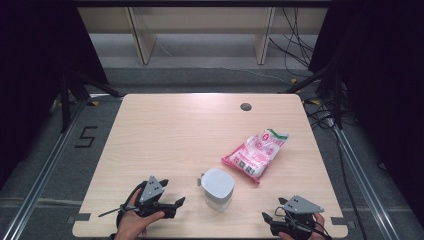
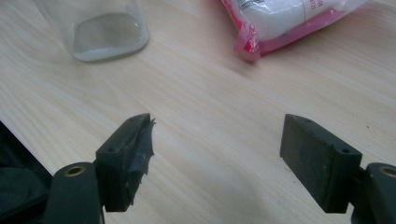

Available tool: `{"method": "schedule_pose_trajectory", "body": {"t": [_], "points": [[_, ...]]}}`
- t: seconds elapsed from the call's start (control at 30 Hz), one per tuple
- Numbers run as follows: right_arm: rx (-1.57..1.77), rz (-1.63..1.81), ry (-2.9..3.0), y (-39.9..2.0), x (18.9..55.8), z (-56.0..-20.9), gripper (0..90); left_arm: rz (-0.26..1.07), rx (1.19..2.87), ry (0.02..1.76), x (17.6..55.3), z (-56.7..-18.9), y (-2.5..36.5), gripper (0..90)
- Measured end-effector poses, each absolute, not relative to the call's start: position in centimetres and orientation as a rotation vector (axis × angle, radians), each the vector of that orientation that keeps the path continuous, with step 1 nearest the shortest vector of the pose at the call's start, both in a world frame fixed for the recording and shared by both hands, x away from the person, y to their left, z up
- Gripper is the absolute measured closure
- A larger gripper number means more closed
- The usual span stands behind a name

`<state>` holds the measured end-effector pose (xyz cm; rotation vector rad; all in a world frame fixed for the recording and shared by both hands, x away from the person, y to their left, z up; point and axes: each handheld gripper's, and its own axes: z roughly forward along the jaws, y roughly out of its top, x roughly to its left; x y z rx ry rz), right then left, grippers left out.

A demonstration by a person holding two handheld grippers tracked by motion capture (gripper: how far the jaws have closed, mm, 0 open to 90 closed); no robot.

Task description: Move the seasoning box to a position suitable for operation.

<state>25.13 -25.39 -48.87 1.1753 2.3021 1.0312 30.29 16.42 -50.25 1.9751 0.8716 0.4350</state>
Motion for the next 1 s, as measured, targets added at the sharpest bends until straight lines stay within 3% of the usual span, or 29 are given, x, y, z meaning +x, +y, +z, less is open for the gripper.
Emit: {"method": "schedule_pose_trajectory", "body": {"t": [0.2,0.33,0.53,0.87,1.0], "points": [[1.158,1.032,2.296,-25.5,25.2,-48.9,26.1,0.458,1.999,0.844,30.6,-49.9,16.7,16.9],[1.158,1.05,2.318,-25.8,25.3,-48.8,26.1,0.44,1.992,0.844,30.9,-49.9,16.2,26.3],[1.148,1.045,2.298,-25.9,25.4,-48.9,26.1,0.405,1.997,0.839,31.7,-49.7,16.2,32.6],[1.157,1.048,2.304,-25.9,25.5,-49.0,26.1,0.386,2.031,0.665,33.2,-48.9,13.8,51.8],[1.182,1.043,2.296,-25.9,25.5,-49.0,26.2,0.351,2.026,0.642,33.9,-48.7,12.6,54.0]]}}
